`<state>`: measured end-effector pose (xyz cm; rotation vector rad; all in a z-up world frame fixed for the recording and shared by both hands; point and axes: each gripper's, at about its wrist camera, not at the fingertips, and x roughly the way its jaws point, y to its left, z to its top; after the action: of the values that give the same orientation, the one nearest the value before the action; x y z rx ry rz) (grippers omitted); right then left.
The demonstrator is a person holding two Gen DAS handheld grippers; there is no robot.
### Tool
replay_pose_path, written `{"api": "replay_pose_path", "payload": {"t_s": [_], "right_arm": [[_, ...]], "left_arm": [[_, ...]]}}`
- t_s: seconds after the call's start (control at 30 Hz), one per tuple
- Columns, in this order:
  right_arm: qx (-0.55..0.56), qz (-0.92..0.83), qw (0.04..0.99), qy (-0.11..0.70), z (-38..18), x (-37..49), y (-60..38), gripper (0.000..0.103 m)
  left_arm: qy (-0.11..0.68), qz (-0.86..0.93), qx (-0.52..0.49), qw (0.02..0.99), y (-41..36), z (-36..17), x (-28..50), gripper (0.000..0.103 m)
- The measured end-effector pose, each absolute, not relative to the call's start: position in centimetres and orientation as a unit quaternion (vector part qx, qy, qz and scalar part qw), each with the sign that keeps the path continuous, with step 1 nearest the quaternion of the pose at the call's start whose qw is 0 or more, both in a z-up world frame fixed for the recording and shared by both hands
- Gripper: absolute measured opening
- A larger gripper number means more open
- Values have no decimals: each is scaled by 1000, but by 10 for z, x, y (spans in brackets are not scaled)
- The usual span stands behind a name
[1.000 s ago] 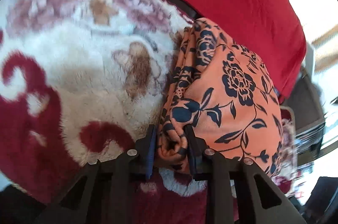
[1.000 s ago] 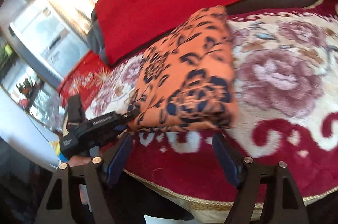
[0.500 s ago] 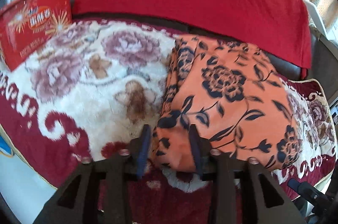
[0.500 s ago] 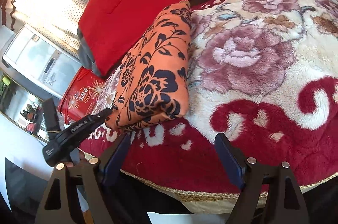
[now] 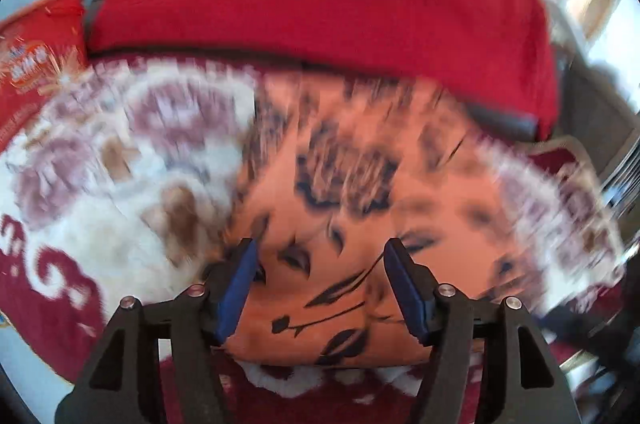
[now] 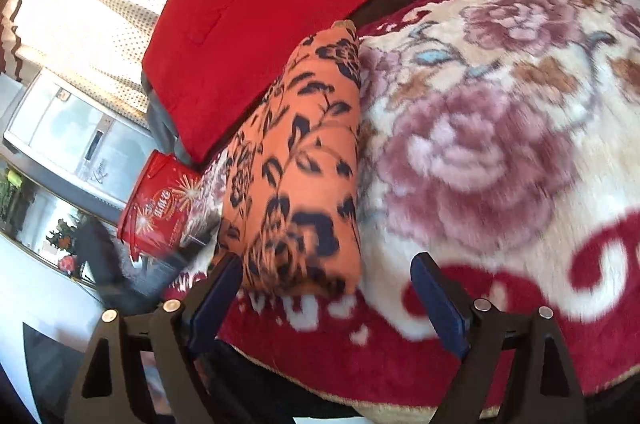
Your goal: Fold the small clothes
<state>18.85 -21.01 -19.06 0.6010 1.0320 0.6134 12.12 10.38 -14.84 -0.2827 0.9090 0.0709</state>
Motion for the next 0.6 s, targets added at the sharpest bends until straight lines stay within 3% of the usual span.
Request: {"api": "replay_pose_path", "payload": {"t_s": [0.2, 0.43, 0.47, 0.57, 0.6], "right_arm": [[302, 291, 753, 508, -203, 243, -199, 90], [310, 308, 724, 534, -220, 264, -169, 90], [301, 311, 728, 532, -219, 264, -166, 83], [249, 305, 753, 527, -209, 261, -154, 47], [216, 298, 772, 519, -200, 255, -149, 41]], "left_arm": [[438, 29, -102, 892, 98, -160, 124, 67], [399, 12, -115, 910, 94, -132, 119, 67], [393, 8, -113, 913, 91, -129, 122, 68], [432, 23, -94, 897, 86, -153, 140, 70], [433, 26, -97, 896, 87, -160, 140, 71]]}}
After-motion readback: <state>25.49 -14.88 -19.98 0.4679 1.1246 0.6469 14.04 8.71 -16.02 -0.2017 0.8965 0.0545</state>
